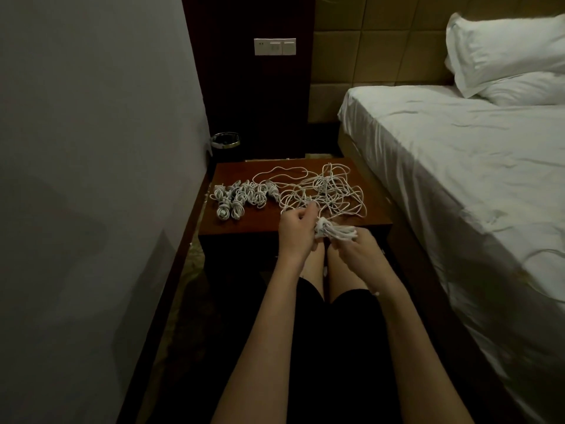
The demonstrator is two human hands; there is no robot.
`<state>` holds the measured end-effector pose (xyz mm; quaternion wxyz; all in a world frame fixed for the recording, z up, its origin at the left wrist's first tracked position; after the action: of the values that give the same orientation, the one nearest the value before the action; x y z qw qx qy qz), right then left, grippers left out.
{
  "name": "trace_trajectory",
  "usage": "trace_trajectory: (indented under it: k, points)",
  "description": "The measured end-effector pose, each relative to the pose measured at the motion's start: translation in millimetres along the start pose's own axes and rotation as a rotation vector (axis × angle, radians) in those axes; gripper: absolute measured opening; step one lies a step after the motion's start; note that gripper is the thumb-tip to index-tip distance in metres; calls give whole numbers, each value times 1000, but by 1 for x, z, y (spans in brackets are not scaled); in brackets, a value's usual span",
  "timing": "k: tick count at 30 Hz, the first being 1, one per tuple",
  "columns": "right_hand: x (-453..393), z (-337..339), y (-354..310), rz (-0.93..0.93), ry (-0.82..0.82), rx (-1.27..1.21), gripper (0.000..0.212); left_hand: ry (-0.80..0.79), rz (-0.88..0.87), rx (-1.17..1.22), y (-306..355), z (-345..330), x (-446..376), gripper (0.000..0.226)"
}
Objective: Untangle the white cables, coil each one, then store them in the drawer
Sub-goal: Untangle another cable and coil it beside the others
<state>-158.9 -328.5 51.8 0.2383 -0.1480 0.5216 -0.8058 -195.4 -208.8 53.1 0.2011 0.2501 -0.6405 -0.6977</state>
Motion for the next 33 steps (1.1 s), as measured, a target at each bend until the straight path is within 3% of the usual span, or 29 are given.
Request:
trace_trajectory:
  k: [4, 10, 16, 19, 22, 27, 29, 33]
  points:
    - [1, -26, -12, 29, -157, 215, 33, 170, -45, -176, 5, 17, -7, 55]
    - [8, -32, -39, 94, -314, 431, 38, 196, -155, -402, 16, 24, -8, 59]
    - [16, -6, -58, 261, -145, 321, 36, 31, -176, -492, 7, 14, -5, 53]
    - [15, 8, -57, 317, 53, 243, 39, -120, -191, -391, 8, 4, 2, 49]
    - [6, 13, -34, 227, 118, 139, 34, -150, -185, -227, 9, 3, 4, 50]
    - [0, -3, -3, -3, -69, -244, 38, -63, -79, -41, -4, 9, 3, 50]
    - [3, -16, 7, -96, -173, -383, 35, -31, 28, 149, -7, 11, 3, 46]
    - [12, -27, -12, 7, -147, -186, 38, 153, 100, 307, -1, 24, -1, 48]
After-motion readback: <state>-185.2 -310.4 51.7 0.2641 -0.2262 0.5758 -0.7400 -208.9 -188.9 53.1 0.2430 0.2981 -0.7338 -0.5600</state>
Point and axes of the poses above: each hand's wrist, its own x-axis away from the middle knuckle, its own z-axis out of the back of the hand, y = z × x, the point moved 6 cm from there along -x, towards the middle knuckle, and after that the axes turned 1 degree about -x, right-handed, at the moved point
